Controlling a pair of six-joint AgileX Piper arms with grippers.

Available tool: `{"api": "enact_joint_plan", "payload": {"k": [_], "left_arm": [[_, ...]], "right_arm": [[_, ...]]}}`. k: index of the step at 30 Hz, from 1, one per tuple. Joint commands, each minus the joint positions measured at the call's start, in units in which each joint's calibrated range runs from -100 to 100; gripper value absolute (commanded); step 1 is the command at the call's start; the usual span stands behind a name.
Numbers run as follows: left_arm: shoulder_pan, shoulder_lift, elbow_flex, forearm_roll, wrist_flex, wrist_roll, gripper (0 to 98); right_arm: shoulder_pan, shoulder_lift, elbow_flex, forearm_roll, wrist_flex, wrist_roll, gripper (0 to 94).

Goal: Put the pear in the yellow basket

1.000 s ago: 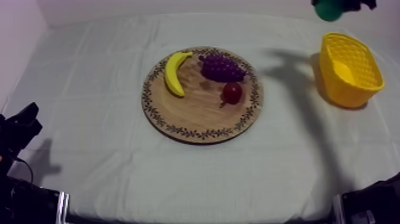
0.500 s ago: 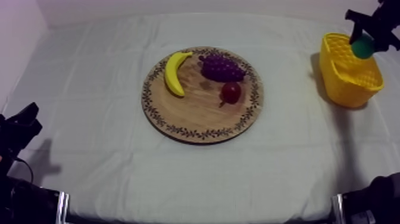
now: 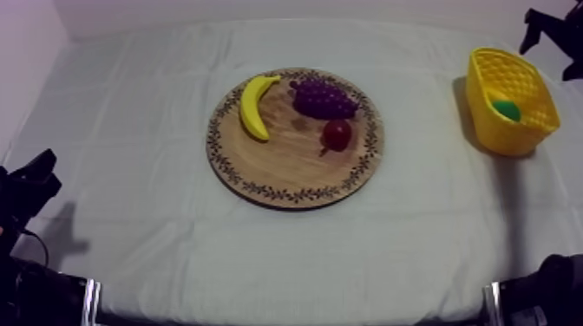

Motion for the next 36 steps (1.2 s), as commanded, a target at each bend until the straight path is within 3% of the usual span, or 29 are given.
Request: {"api": "enact_joint_plan", "payload": {"k": [1,7,14,20,26,34,36], "left_arm": [[0.0,0.0,0.0,0.02,0.0,0.0,0.1],[0.0,0.0,0.0,0.02,0.0,0.0,0.1],[0.0,0.0,0.0,0.02,0.0,0.0,0.1],[0.0,0.0,0.0,0.02,0.0,0.0,0.1],[0.0,0.0,0.0,0.02,0.0,0.0,0.1],[0.0,0.0,0.0,0.02,0.0,0.0,0.1],[0.0,0.0,0.0,0.02,0.0,0.0,0.1]], "right_arm": [[-0.1,-8.5,0.8,0.0,0.1,0.5,74.2],[-1.7,-29.0,6.7,1.1,-1.7,1.3,51.6],[-6.8,-51.0,19.7,6.4,-7.9,-1.4,24.8],[-7.6,-65.9,37.1,5.4,-17.5,1.2,5.3],[-6.5,-77.3,58.6,1.1,-30.3,5.7,0.9],[-6.1,-86.7,75.1,-3.4,-36.8,9.0,0.4],[-6.1,-88.7,77.9,-3.0,-39.9,8.3,0.3]]}}
